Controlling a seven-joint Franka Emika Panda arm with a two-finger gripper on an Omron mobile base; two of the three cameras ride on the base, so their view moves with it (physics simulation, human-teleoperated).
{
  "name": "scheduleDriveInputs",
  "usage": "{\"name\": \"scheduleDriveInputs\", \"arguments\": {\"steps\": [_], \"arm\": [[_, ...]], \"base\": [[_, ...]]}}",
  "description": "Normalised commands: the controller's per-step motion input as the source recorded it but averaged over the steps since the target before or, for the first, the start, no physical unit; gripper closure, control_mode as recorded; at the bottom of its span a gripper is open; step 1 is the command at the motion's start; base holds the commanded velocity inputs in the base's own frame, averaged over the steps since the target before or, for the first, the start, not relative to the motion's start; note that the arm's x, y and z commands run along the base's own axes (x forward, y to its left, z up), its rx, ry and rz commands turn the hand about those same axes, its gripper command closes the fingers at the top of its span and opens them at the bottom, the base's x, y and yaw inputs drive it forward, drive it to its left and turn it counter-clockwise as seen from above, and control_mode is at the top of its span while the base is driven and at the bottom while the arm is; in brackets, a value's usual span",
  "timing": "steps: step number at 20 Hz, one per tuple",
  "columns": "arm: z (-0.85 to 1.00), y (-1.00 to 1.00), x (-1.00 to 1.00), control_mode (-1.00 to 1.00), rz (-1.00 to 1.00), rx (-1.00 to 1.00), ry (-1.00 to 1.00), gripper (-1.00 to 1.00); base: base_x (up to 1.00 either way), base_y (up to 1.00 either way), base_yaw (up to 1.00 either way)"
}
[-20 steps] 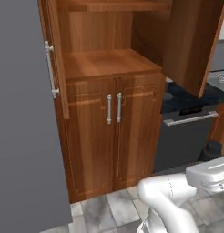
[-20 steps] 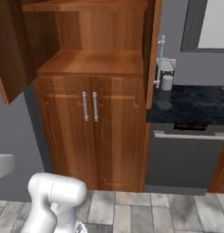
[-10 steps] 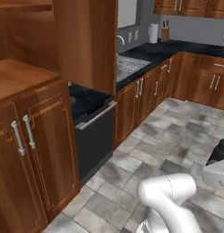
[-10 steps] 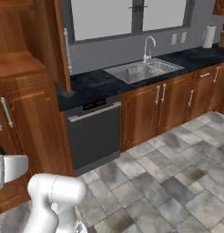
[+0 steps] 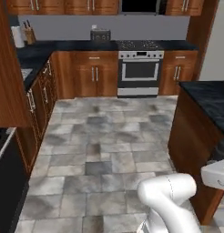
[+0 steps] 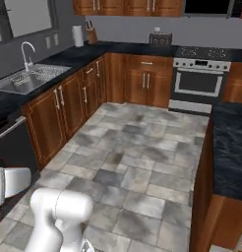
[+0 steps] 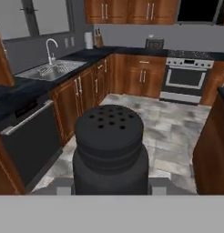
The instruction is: Retrieve the shaker from the cabinet and place it next the steak on a plate on the dining table.
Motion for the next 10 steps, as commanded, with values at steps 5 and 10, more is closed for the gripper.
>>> {"name": "scheduleDriveInputs", "arguments": {"steps": [5, 10], "arm": [[0.0, 0.0, 0.0, 1.0, 0.0, 0.0, 0.0, 1.0], [0.0, 0.0, 0.0, 1.0, 0.0, 0.0, 0.0, 1.0]], "base": [[0.0, 0.0, -1.0], [0.05, 0.0, -0.86]]}}
